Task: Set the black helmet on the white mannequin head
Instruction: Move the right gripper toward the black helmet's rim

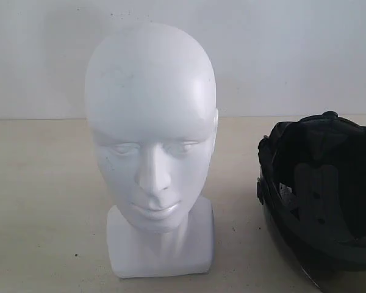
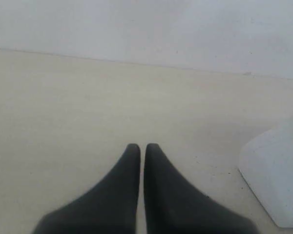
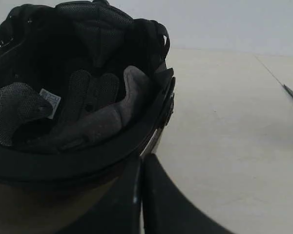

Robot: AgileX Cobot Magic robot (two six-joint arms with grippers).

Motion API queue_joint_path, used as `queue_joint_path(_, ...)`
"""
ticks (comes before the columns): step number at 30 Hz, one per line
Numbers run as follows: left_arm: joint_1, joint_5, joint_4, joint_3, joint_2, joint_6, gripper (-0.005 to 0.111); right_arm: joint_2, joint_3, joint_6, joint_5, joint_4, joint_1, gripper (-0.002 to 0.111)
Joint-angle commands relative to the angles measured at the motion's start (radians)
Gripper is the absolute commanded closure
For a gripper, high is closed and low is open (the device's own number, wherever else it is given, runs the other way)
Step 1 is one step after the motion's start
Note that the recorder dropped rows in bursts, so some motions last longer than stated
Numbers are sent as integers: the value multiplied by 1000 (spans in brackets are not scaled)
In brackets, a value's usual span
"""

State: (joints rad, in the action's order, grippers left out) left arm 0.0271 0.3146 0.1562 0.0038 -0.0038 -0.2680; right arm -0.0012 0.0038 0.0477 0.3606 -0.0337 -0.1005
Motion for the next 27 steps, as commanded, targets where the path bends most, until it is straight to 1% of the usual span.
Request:
queue_joint_path(1, 3, -9, 0, -4, 4, 1, 102, 1, -4, 13, -8, -17, 0, 108)
queue_joint_path(9, 3, -9, 0, -4, 4, 1, 102, 1, -4, 25, -14, -25, 0, 108)
queue_joint_path(13, 3, -9, 0, -4, 4, 1, 102, 1, -4, 113, -70, -128, 0, 108)
queue_joint_path(17, 3, -9, 0, -4, 4, 1, 102, 1, -4, 110, -192, -131, 0, 108)
queue_joint_path(21, 3, -9, 0, -4, 4, 1, 102, 1, -4, 102, -401, -129, 0, 108)
queue_joint_path(24, 3, -9, 0, -4, 4, 1, 102, 1, -4, 20, -538, -83, 0, 108)
queue_joint_path(27, 3, -9, 0, -4, 4, 1, 102, 1, -17, 16, -542, -54, 0, 108)
